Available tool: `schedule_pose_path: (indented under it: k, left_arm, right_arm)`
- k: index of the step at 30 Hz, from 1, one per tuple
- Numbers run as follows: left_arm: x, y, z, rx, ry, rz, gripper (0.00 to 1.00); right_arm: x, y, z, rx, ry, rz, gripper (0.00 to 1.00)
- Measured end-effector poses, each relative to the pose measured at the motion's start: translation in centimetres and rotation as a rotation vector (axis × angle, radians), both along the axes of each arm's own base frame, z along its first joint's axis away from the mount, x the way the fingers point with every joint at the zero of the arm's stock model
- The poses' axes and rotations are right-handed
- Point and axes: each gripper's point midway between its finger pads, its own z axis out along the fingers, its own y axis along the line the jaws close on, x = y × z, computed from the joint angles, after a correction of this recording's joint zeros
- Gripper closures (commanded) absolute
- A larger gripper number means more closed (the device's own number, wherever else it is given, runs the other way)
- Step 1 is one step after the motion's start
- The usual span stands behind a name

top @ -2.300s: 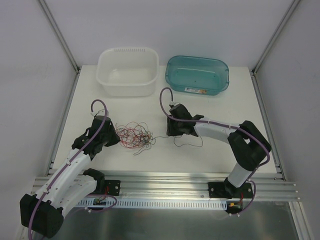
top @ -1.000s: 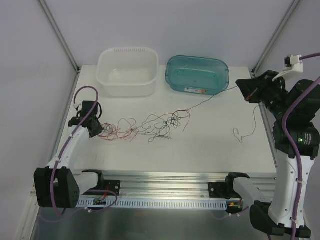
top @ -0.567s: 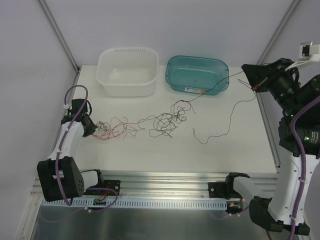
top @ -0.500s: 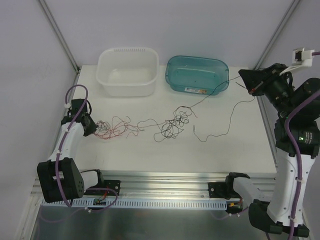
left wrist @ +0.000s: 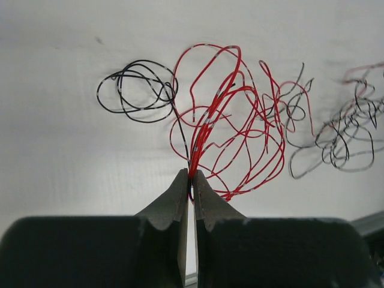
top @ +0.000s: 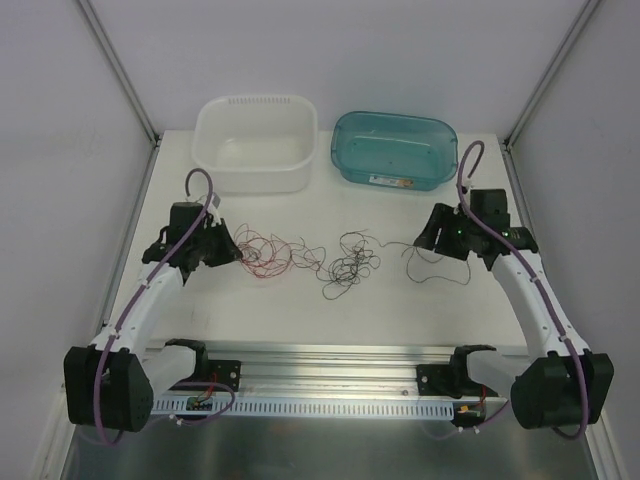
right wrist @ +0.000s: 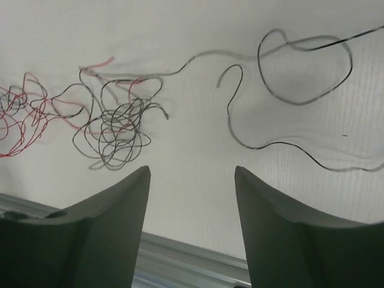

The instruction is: Untangle the cables

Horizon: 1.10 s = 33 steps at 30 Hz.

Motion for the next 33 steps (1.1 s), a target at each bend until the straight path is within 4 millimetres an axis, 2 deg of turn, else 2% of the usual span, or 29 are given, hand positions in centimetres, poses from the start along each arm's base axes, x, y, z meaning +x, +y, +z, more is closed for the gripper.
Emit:
schedule_pose_path:
  k: [4,10,13,15,20,22,25,33]
  left_arm:
    - [-1.0,-3.9,0.7,-0.038,-0.024,-0.148,1.00]
    - [-2.4,-6.9,1.7,-0.112,-0.071,-0.227,1.00]
    - [-3.1,-8.3,2.1,-0.146,-0.087,-0.255,1.00]
    - [-3.4,-9.0,2.3,-0.170,-0.094,-0.263,1.00]
    - [-4.2,-10.0,2.4,-0.225,-0.108,-0.254,1.00]
    - [-4.4,-10.2,2.4,-0.241,-0.114,-0.248,1.00]
    - [-4.7,-10.2,2.3,-0.258,-0.118,-0.233,1.00]
    - [-5.3,-9.9,1.4,-0.269,-0.103,-0.214,1.00]
  right_arm:
    - [-1.5,3.8,0.6,-0.065,-0.057,0.178,0.28]
    - [-4.0,10.9,2.8,-0.031,-0.193,0.447,0.27]
    - [-5.1,15.1,3.4,0.025,-0.247,0.581,0.28]
    - [-5.6,17.8,3.1,0.061,-0.248,0.641,0.28]
    - [-6.0,23.4,0.0,0.126,-0.173,0.665,0.29]
    - [-6.1,24.6,-0.9,0.129,-0.157,0.654,0.30]
    - [-6.0,25.4,-1.8,0.105,-0.161,0.641,0.34]
    - [-3.5,23.4,-3.0,-0.079,-0.225,0.587,0.46]
